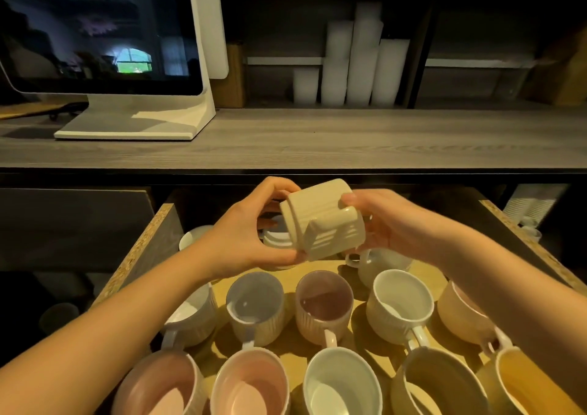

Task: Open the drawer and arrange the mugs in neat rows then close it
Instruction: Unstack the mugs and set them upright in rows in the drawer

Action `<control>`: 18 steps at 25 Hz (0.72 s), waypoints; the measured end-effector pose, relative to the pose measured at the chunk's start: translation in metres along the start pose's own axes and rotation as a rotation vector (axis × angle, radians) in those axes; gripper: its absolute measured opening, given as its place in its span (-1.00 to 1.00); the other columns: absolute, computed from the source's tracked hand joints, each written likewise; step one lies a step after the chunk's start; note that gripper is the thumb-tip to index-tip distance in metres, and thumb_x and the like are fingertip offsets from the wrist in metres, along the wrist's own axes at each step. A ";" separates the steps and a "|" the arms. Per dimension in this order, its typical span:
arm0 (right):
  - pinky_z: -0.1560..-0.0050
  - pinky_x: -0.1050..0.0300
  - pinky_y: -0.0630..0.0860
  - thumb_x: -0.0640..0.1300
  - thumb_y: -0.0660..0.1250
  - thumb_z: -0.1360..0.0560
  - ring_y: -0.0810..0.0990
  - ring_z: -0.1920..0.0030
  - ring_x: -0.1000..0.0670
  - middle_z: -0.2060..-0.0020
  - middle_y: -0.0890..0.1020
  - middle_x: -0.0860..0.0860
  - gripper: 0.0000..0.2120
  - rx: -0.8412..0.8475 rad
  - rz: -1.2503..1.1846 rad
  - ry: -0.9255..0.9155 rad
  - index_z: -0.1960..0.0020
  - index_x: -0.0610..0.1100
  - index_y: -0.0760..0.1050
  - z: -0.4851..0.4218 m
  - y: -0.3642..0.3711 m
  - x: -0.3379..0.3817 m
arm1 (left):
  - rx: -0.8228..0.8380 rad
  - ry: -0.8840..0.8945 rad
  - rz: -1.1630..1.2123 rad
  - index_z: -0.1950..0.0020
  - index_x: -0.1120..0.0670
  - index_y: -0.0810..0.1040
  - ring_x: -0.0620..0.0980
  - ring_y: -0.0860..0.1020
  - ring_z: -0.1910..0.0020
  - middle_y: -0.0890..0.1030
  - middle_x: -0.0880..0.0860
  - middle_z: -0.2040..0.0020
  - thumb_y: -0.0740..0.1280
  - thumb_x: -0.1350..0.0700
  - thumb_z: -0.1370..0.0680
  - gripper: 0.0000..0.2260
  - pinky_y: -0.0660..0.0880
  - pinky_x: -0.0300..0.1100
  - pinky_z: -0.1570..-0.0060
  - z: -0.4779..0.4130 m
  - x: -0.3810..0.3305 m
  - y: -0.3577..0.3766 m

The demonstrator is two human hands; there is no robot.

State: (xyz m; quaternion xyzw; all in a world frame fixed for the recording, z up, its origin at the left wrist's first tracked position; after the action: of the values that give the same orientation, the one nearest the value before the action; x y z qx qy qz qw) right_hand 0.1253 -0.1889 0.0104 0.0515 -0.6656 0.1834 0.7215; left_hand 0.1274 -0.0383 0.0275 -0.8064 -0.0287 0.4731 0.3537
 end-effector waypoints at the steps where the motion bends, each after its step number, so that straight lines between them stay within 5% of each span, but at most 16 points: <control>1: 0.18 0.24 0.61 0.09 0.32 -0.38 0.65 0.03 0.02 0.06 0.64 0.06 -0.73 -0.049 0.092 -0.024 -0.05 0.05 0.50 0.000 -0.007 0.006 | 0.004 -0.037 -0.053 -0.25 -0.14 0.35 -0.30 0.45 -0.19 0.48 -0.23 -0.21 0.52 0.03 -0.33 -0.44 0.42 -0.34 -0.17 -0.002 0.007 -0.001; 4: 0.29 0.33 0.54 0.04 0.44 -0.34 0.56 0.07 0.09 0.05 0.52 0.13 -0.53 -0.267 0.403 -0.058 -0.19 0.02 0.39 0.003 -0.027 0.014 | -0.011 -0.219 -0.258 -0.34 -0.06 0.34 -0.21 0.38 -0.25 0.42 -0.10 -0.32 0.40 0.02 -0.46 -0.53 0.32 -0.31 -0.15 -0.002 0.038 -0.005; 8: -0.05 0.10 0.52 0.15 0.50 -0.26 0.45 -0.15 0.00 -0.20 0.45 0.00 -0.22 -0.446 0.849 -0.104 -0.38 -0.02 0.29 0.002 -0.029 0.019 | 0.040 -0.362 -0.368 -0.37 0.01 0.34 -0.08 0.38 -0.31 0.42 -0.01 -0.36 0.37 0.04 -0.50 -0.54 0.32 -0.31 -0.08 -0.004 0.066 0.002; 12: -0.05 0.13 0.41 0.20 0.46 -0.29 0.42 -0.23 -0.05 -0.32 0.39 -0.01 -0.18 -0.410 1.049 -0.113 -0.43 0.00 0.21 -0.020 -0.014 0.009 | 0.195 -0.386 -0.443 -0.42 0.00 0.29 -0.06 0.39 -0.31 0.38 0.01 -0.39 0.37 -0.06 -0.48 -0.45 0.37 -0.26 -0.17 -0.001 0.080 0.022; 18: -0.02 0.08 0.50 0.13 0.45 -0.34 0.50 -0.17 -0.11 -0.27 0.42 -0.07 -0.26 -0.299 1.281 -0.031 -0.40 -0.06 0.23 -0.053 0.001 -0.014 | 0.327 -0.399 -0.568 -0.44 -0.04 0.27 -0.05 0.39 -0.32 0.35 -0.01 -0.42 0.28 -0.15 -0.51 -0.47 0.40 -0.20 -0.24 0.015 0.093 0.041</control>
State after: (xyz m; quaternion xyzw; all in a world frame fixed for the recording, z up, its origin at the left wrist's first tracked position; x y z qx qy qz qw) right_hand 0.1747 -0.1736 -0.0088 -0.4531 -0.5931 0.4817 0.4594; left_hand 0.1547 -0.0255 -0.0704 -0.5914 -0.2435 0.5020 0.5822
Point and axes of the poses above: each hand's wrist, its own z-axis away from the middle knuckle, its own y-axis out of the palm, x = y × z, the point moved 9 cm from there along -z, towards the middle knuckle
